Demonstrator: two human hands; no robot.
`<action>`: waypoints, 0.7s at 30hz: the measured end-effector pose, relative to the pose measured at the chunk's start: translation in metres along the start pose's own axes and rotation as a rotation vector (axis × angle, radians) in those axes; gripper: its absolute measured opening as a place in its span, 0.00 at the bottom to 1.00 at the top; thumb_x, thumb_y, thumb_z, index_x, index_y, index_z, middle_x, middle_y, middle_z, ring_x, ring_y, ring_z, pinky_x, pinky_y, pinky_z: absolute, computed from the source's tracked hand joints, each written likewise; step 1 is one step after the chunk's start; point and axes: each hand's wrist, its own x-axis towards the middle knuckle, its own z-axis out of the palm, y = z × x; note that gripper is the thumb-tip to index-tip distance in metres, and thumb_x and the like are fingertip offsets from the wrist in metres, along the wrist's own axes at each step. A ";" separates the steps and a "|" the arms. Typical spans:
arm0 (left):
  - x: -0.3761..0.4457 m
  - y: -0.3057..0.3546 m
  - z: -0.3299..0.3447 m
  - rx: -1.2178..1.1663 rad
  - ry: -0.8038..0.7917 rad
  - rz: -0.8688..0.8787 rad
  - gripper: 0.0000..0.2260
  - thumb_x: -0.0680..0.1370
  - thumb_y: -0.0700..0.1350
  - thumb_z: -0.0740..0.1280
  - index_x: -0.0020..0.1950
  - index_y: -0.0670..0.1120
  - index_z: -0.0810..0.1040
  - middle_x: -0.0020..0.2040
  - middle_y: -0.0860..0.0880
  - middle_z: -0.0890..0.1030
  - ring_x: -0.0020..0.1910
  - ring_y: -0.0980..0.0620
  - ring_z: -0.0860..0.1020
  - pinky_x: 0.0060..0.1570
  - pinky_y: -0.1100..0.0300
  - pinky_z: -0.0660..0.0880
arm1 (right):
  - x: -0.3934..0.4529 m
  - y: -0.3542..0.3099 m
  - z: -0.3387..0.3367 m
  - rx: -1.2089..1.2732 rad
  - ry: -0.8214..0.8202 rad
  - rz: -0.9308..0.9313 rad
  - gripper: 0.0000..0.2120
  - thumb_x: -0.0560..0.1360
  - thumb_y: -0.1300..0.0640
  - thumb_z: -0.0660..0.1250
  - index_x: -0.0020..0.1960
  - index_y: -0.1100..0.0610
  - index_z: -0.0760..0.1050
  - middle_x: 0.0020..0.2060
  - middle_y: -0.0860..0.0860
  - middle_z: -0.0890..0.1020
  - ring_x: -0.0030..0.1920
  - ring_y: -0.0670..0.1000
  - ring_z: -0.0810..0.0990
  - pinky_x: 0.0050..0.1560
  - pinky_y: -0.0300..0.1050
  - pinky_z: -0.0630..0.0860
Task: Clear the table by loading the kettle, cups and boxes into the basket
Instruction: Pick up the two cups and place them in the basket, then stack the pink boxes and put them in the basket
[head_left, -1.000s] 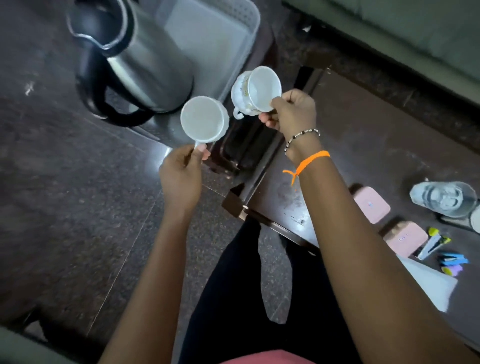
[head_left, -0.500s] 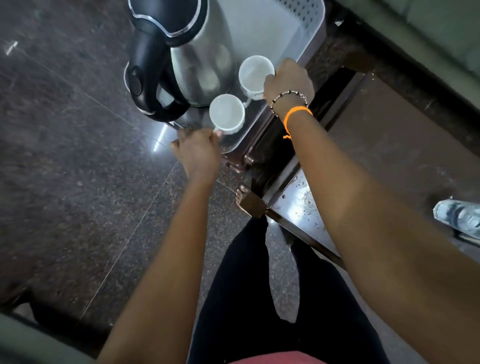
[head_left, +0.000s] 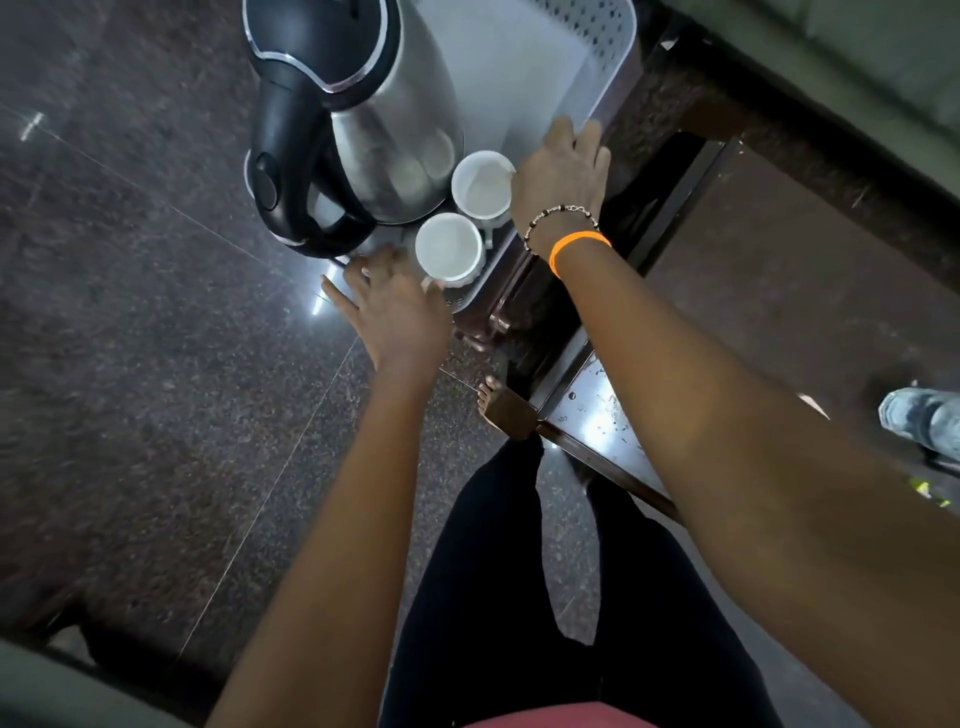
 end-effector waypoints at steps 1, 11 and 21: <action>-0.006 0.004 -0.002 -0.038 0.039 -0.012 0.20 0.76 0.47 0.64 0.67 0.45 0.70 0.69 0.45 0.70 0.71 0.41 0.61 0.73 0.42 0.45 | -0.003 0.001 -0.001 0.027 -0.006 0.008 0.13 0.76 0.57 0.60 0.56 0.62 0.77 0.65 0.55 0.70 0.67 0.61 0.64 0.63 0.51 0.64; -0.093 0.082 0.024 -0.568 -0.150 0.243 0.08 0.75 0.36 0.63 0.49 0.43 0.81 0.49 0.44 0.78 0.40 0.56 0.73 0.42 0.77 0.66 | -0.112 0.118 -0.002 0.459 -0.019 0.106 0.13 0.74 0.61 0.60 0.50 0.51 0.81 0.54 0.52 0.79 0.58 0.55 0.72 0.59 0.42 0.59; -0.203 0.160 0.136 -0.559 -0.943 -0.020 0.09 0.79 0.39 0.59 0.57 0.43 0.76 0.39 0.52 0.76 0.36 0.57 0.74 0.37 0.68 0.69 | -0.239 0.323 0.032 0.652 -0.066 0.645 0.13 0.71 0.70 0.60 0.48 0.63 0.82 0.51 0.62 0.82 0.54 0.61 0.78 0.56 0.43 0.67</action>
